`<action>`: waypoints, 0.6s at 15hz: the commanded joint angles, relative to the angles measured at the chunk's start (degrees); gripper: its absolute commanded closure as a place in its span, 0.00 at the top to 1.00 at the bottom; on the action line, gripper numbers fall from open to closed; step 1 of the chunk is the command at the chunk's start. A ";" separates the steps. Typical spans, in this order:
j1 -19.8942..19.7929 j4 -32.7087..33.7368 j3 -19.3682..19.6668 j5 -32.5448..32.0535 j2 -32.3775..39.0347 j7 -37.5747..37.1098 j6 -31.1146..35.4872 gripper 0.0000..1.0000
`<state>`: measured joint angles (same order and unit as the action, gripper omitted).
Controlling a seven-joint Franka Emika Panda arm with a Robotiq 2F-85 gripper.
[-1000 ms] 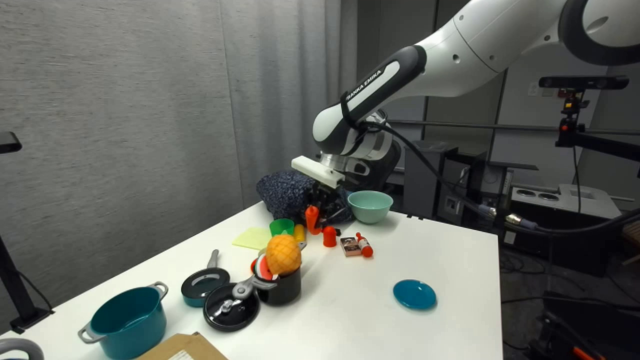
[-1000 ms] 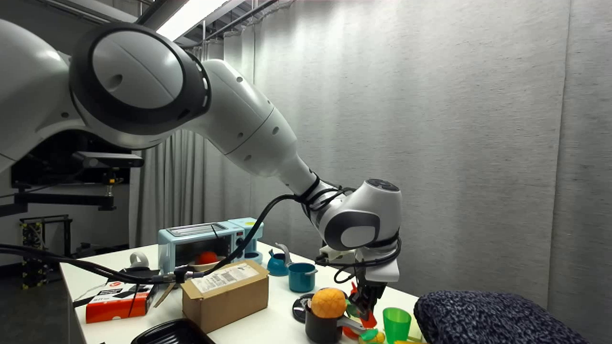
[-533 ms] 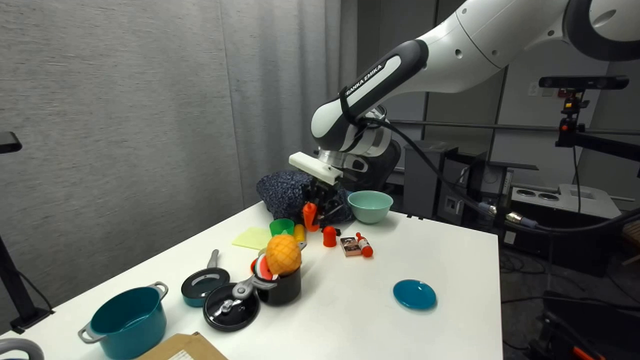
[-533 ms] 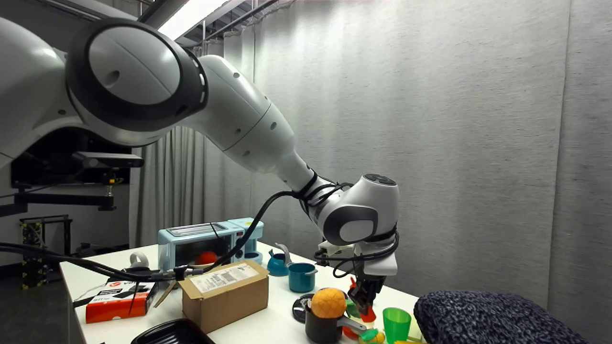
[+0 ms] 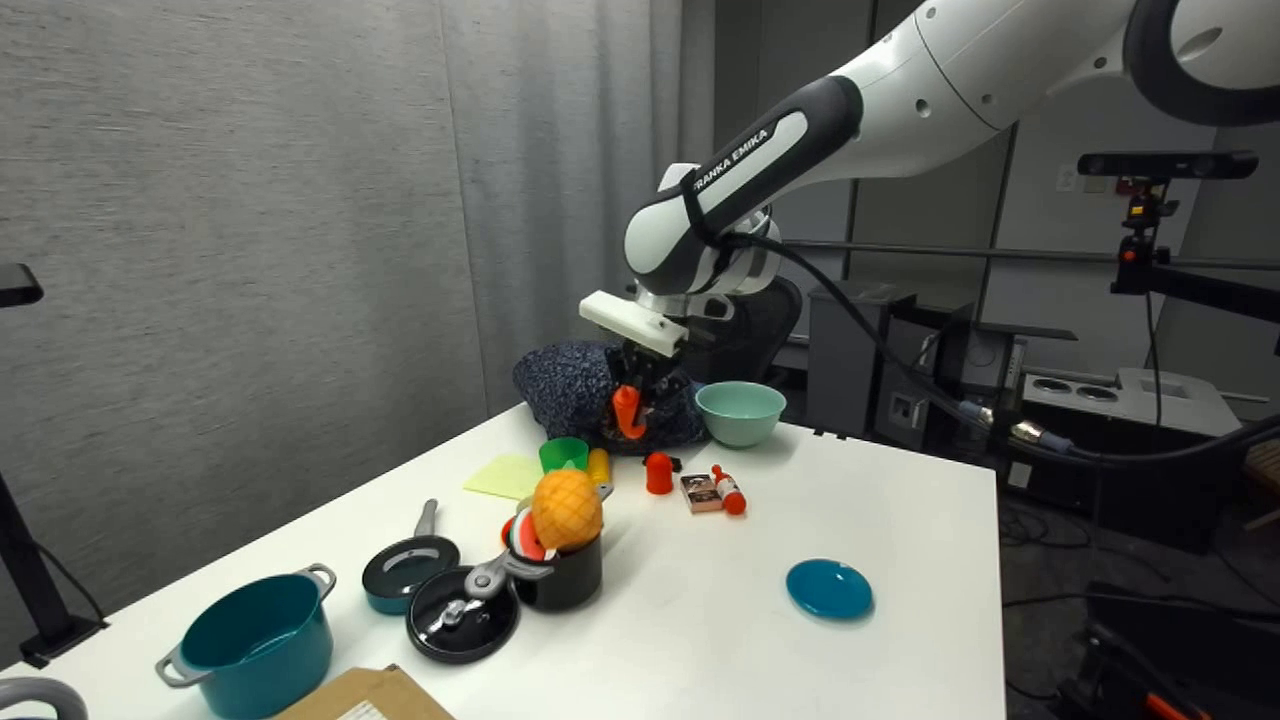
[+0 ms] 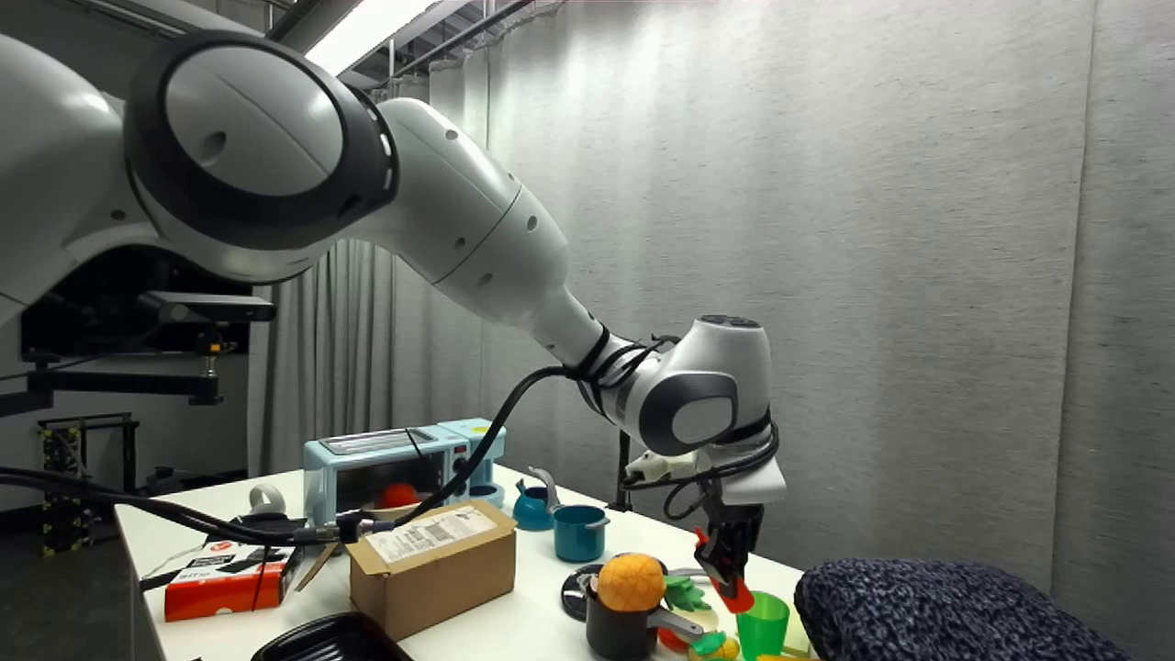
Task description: Squeeze the red sauce bottle on the left over the pineapple
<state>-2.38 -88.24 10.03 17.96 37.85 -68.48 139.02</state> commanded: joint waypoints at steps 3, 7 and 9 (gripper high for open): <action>5.84 7.46 5.76 -16.90 2.28 -6.01 0.34 0.04; 10.60 10.38 6.94 -28.06 3.47 -6.99 0.18 0.04; 13.19 11.20 7.61 -33.46 3.97 -7.53 0.75 0.04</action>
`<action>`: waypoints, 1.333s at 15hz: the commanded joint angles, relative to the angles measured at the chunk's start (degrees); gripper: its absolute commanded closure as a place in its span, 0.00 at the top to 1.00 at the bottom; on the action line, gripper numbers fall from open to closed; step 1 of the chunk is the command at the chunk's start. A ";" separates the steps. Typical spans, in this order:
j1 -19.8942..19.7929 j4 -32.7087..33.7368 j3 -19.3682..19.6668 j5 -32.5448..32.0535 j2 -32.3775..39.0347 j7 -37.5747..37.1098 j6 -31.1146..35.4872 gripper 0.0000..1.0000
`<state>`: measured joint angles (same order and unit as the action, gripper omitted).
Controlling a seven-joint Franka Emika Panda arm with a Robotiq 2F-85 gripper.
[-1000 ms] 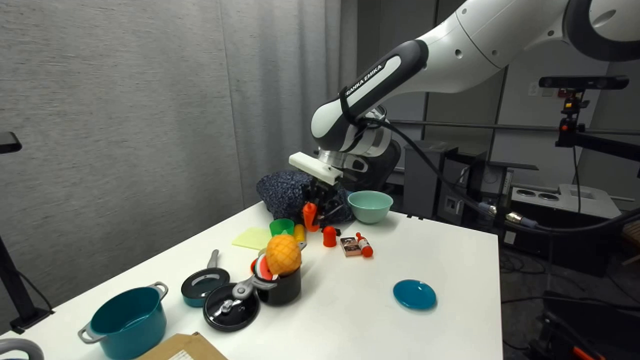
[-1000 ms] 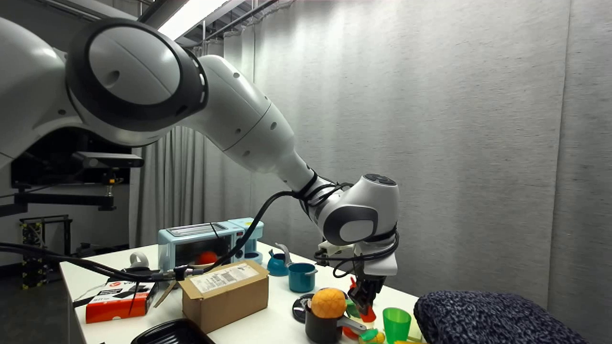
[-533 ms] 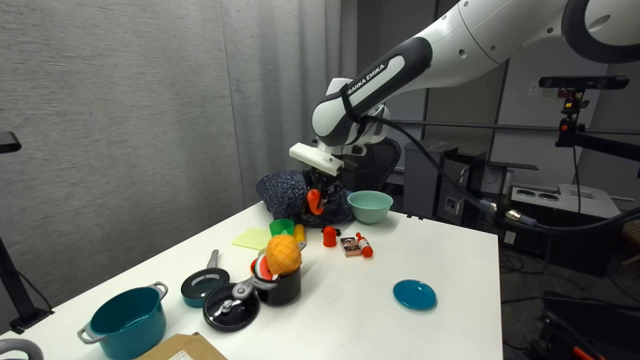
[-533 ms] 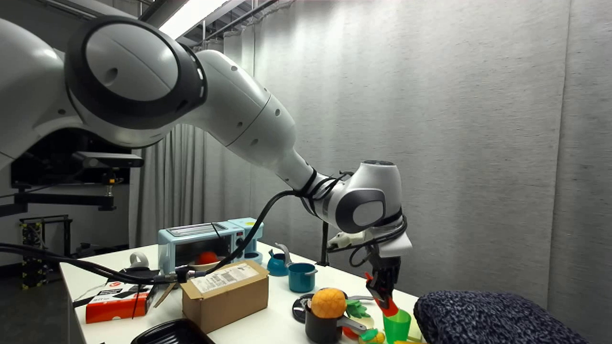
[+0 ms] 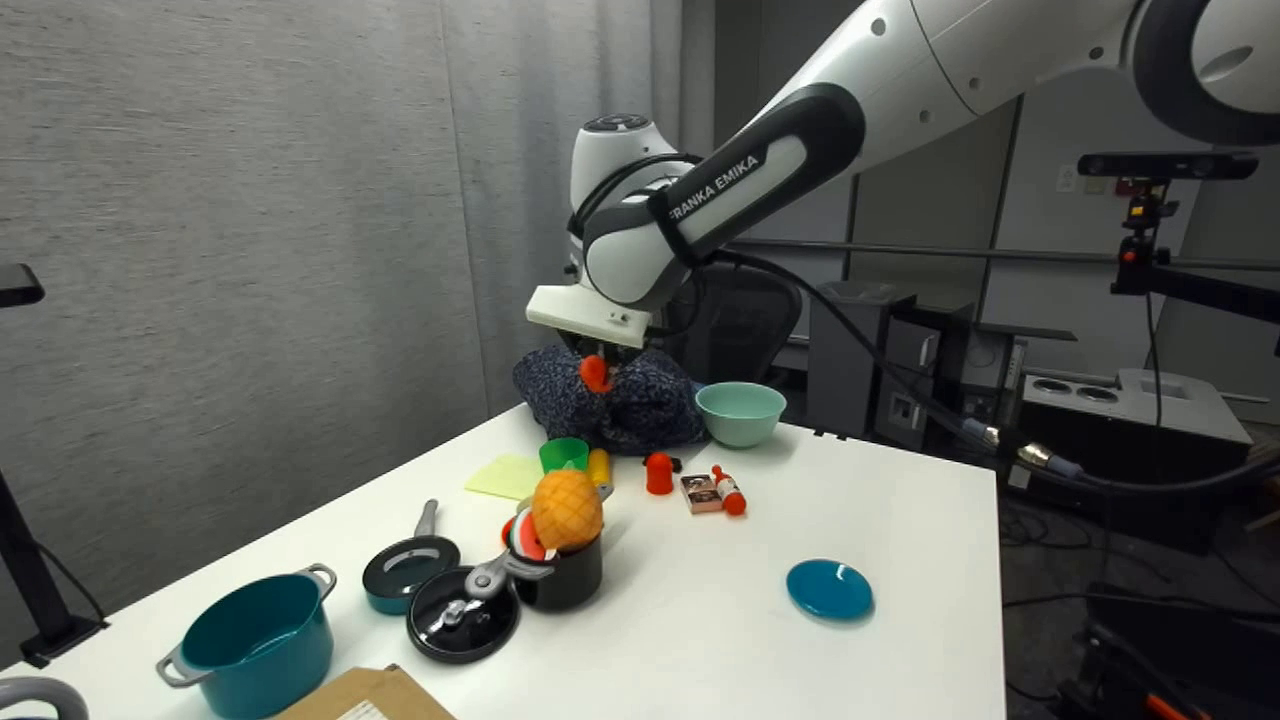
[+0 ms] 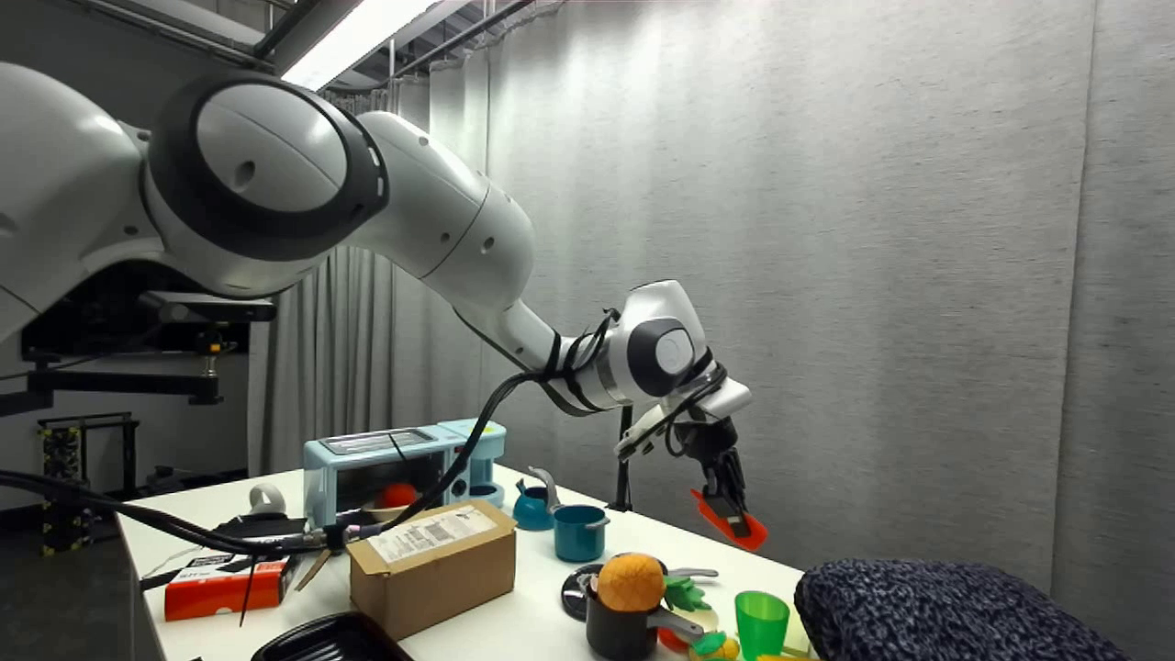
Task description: Squeeze the red sauce bottle on the left over the pineapple
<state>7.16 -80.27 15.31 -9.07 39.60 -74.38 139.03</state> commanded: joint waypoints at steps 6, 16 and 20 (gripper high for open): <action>10.26 4.09 7.05 -23.26 4.11 -5.73 4.15 0.04; 12.66 3.17 9.88 -60.12 6.20 -21.26 9.13 0.04; 8.62 2.37 2.25 -60.36 4.87 -20.85 6.97 0.17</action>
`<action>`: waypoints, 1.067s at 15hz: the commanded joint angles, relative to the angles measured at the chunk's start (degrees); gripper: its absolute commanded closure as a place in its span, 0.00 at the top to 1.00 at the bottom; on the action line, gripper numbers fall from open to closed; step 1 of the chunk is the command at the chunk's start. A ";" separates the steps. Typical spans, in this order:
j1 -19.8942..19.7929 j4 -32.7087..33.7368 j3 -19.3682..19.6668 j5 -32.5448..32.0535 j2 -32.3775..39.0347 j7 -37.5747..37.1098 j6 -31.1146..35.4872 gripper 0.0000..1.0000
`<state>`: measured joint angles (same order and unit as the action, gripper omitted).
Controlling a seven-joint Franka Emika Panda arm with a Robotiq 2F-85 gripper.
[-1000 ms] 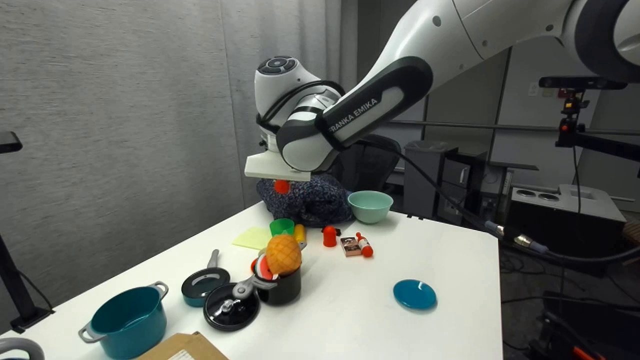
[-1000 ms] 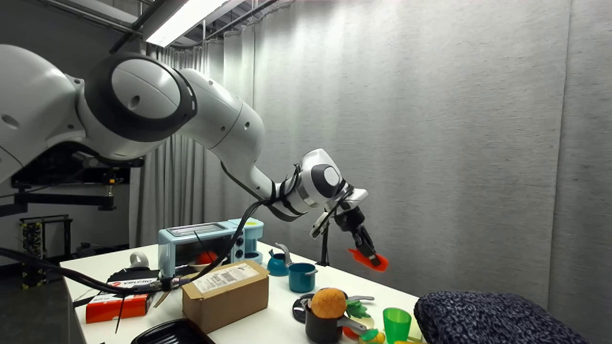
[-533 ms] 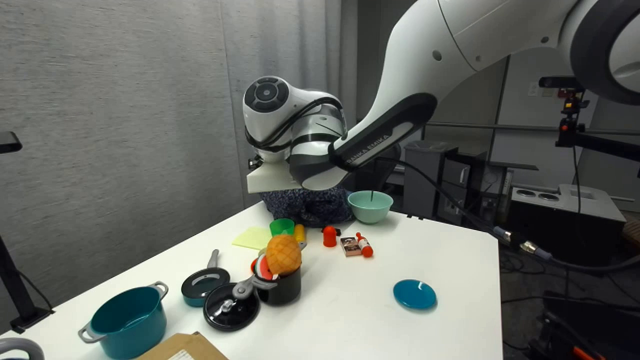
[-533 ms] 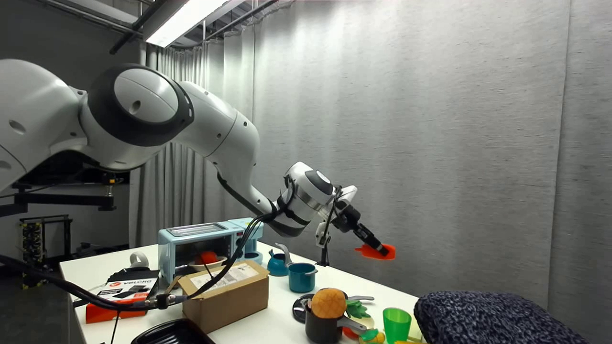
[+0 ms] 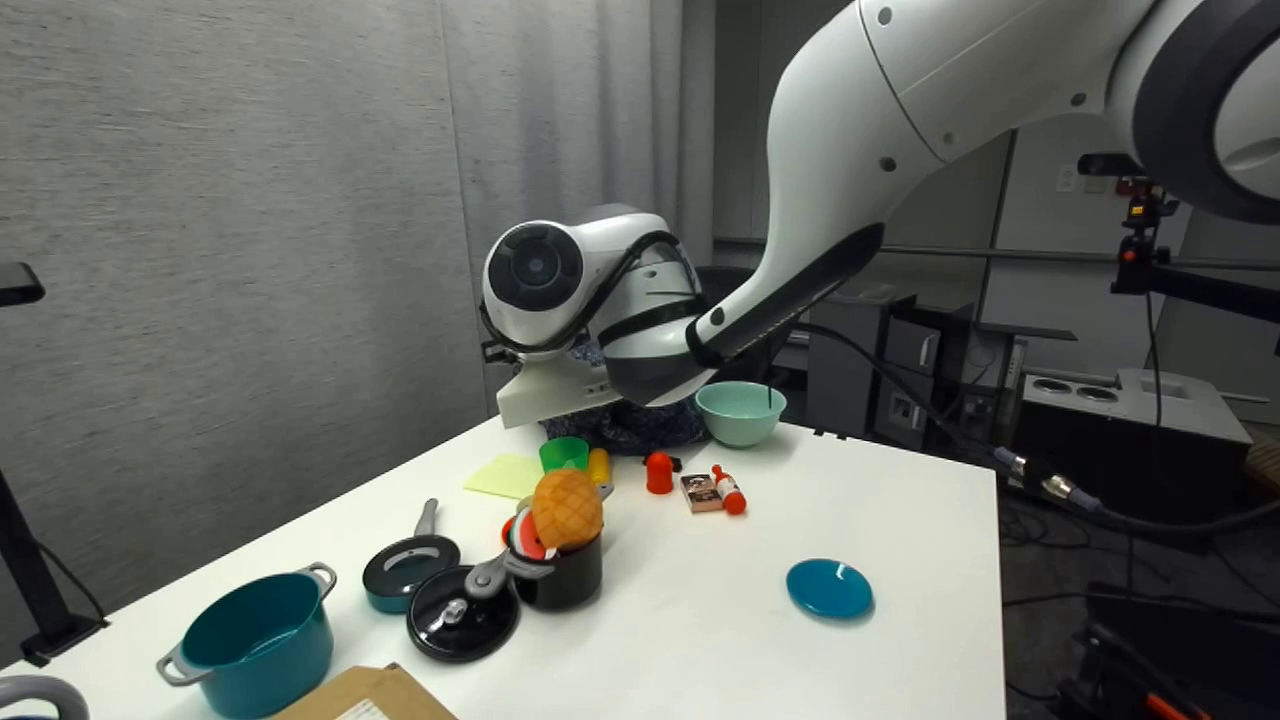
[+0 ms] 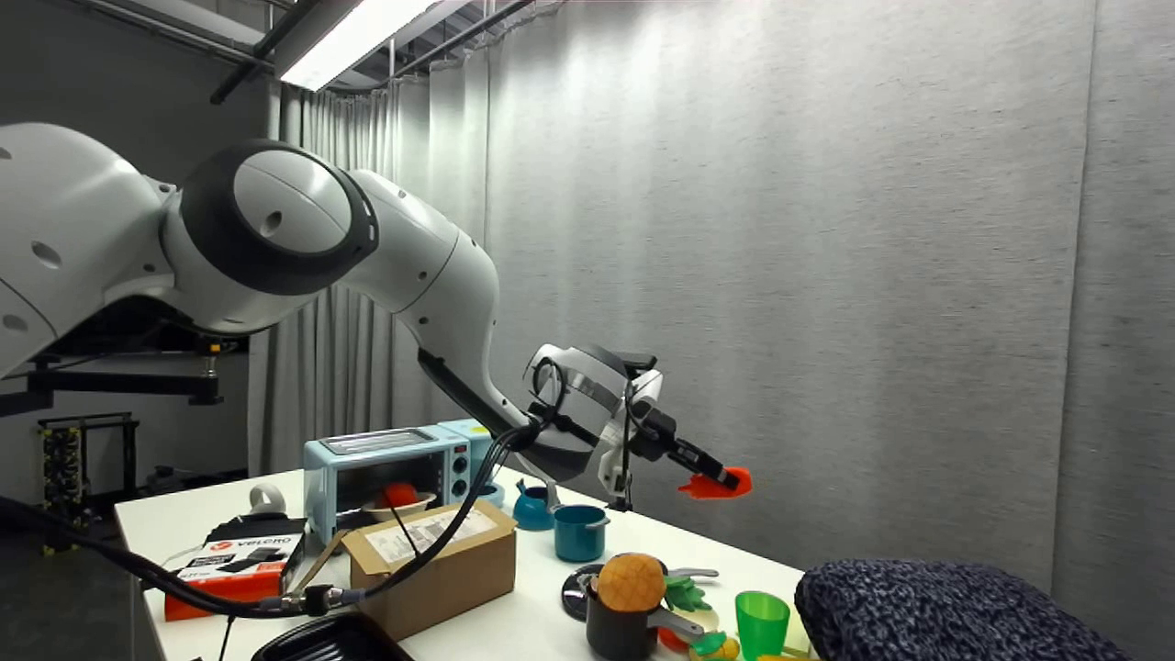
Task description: Squeeze the red sauce bottle on the left over the pineapple
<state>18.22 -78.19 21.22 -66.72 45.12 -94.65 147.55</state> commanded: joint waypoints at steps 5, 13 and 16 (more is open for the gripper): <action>-3.15 0.14 -4.88 -2.39 -1.14 -0.48 -1.40 0.17; -1.17 -0.20 -4.79 -16.57 -0.49 -7.79 -8.31 0.04; -2.07 -1.37 -7.92 -22.86 -0.89 -11.49 -11.90 0.04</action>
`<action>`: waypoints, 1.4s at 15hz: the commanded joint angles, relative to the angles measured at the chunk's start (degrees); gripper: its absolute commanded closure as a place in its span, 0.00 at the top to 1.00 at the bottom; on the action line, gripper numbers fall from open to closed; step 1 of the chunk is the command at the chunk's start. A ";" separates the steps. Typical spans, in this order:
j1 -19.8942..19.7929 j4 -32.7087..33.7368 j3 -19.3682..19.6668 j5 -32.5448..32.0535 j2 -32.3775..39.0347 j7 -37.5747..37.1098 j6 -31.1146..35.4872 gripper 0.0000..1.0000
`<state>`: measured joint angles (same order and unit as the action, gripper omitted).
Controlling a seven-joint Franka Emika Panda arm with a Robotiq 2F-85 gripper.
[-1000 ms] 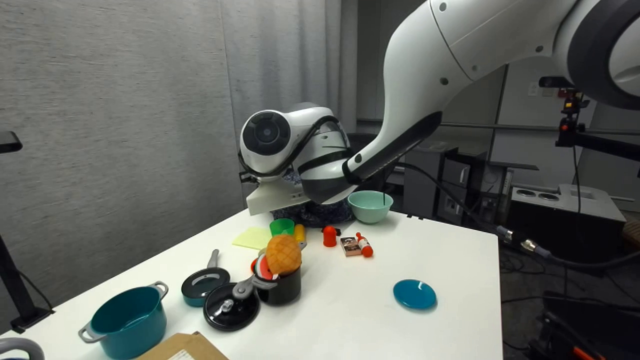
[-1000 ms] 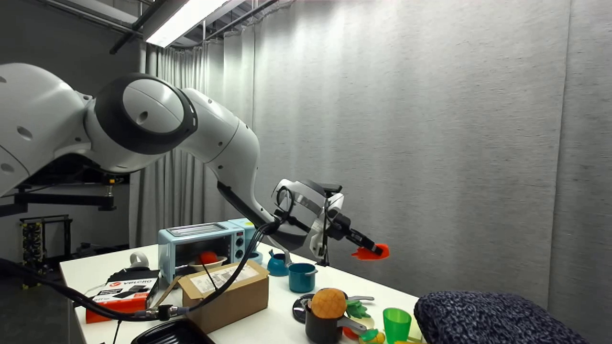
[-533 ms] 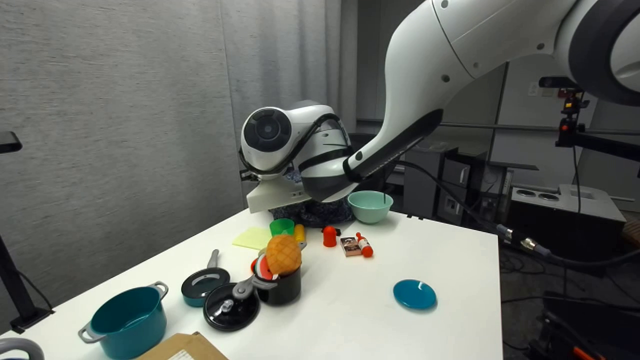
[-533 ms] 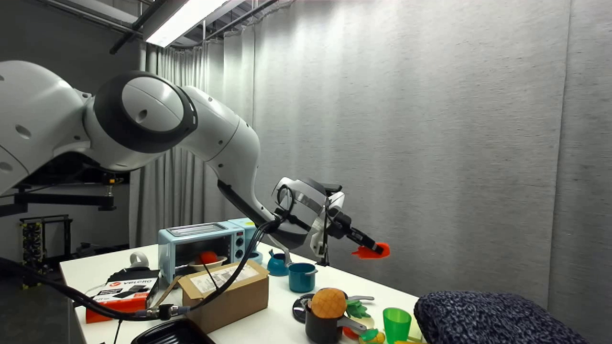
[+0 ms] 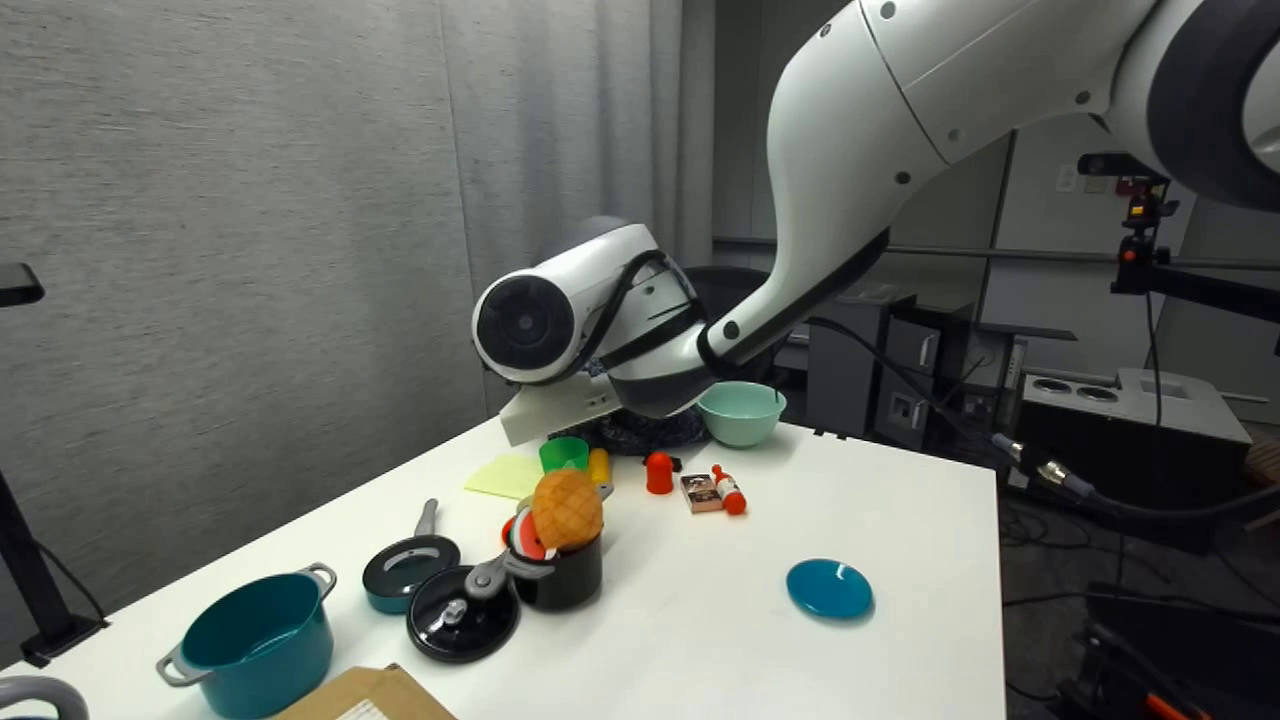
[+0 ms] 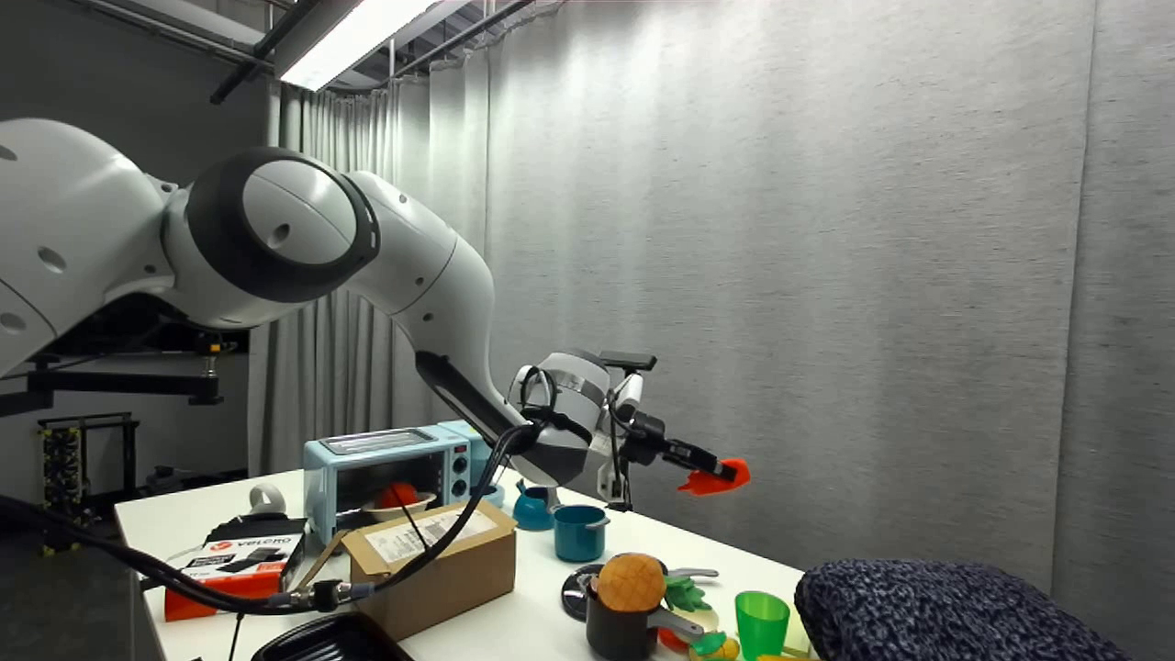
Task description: Squeeze the red sauce bottle on the left over the pineapple
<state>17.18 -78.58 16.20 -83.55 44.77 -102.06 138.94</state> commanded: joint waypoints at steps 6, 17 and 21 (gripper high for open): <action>-2.63 -3.76 -8.75 -13.22 -0.15 -9.72 -9.73 0.04; -4.17 -6.61 -12.75 -20.08 0.07 -15.43 -17.20 0.04; -4.25 -7.00 -14.07 -23.92 0.62 -17.18 -20.47 0.04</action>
<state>13.85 -84.85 4.15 -103.70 45.24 -116.48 121.35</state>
